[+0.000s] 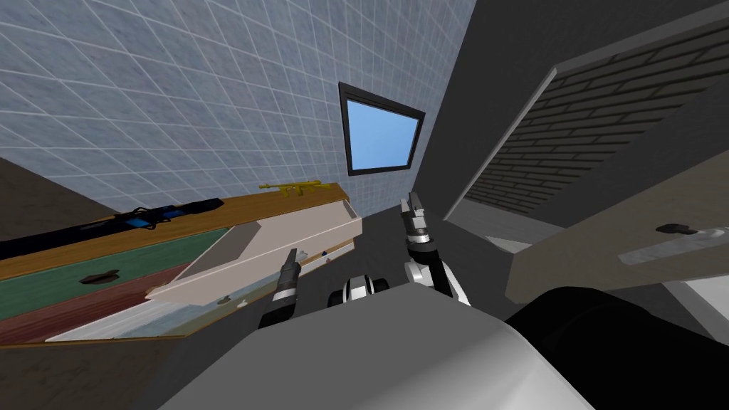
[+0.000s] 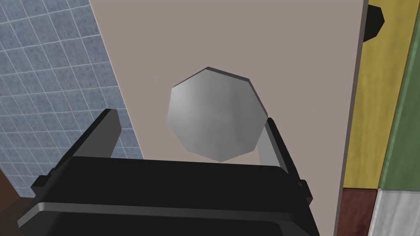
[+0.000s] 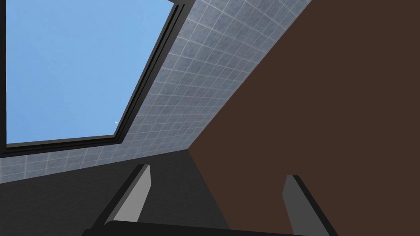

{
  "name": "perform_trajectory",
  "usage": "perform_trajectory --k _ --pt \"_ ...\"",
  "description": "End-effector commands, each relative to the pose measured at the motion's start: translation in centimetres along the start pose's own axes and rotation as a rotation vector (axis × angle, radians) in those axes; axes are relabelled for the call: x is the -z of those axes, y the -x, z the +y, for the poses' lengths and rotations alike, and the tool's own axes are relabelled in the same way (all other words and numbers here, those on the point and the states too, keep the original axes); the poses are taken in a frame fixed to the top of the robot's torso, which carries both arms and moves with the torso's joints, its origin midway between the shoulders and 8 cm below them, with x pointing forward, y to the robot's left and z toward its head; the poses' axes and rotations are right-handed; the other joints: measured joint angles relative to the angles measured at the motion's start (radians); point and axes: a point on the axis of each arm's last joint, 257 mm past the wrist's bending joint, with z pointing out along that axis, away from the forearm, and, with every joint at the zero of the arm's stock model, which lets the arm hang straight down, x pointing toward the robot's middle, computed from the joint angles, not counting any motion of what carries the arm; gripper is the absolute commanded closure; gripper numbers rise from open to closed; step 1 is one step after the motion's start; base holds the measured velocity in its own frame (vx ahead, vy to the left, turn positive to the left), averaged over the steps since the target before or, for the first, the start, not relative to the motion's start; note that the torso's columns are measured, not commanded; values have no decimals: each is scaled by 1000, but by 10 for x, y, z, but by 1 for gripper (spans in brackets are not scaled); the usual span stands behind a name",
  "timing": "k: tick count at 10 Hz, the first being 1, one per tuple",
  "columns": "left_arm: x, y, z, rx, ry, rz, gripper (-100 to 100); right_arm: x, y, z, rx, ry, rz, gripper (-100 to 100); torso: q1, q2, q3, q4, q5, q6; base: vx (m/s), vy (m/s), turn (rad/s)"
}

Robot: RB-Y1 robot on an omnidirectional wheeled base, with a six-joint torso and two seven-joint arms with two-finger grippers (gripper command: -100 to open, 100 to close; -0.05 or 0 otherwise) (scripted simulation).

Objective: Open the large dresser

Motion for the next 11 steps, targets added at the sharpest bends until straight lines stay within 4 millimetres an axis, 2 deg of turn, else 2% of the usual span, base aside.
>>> perform_trajectory --k 1,4,5,6,11 --pt "-1 4 -13 1 -12 -3 -100 0 0 0 0 0 0 0 -1 0 0 1 -1 0 0 0 0" --pt "0 9 -24 1 -11 -5 -100 0 0 0 0 0 0 0 -5 3 1 4 -4 0 6 -1 -7" --pt "5 8 -11 0 22 -1 -100 0 0 0 0 0 0 0 -5 4 1 4 -4 0 8 3 1" --pt "6 8 -9 0 29 0 0 0 0 0 0 0 0 0 -3 3 1 2 -2 0 0 0 0" --pt "9 7 -1 0 51 2 0 0 0 0 0 0 0 0 2 -4 -2 -3 2 0 0 0 0"
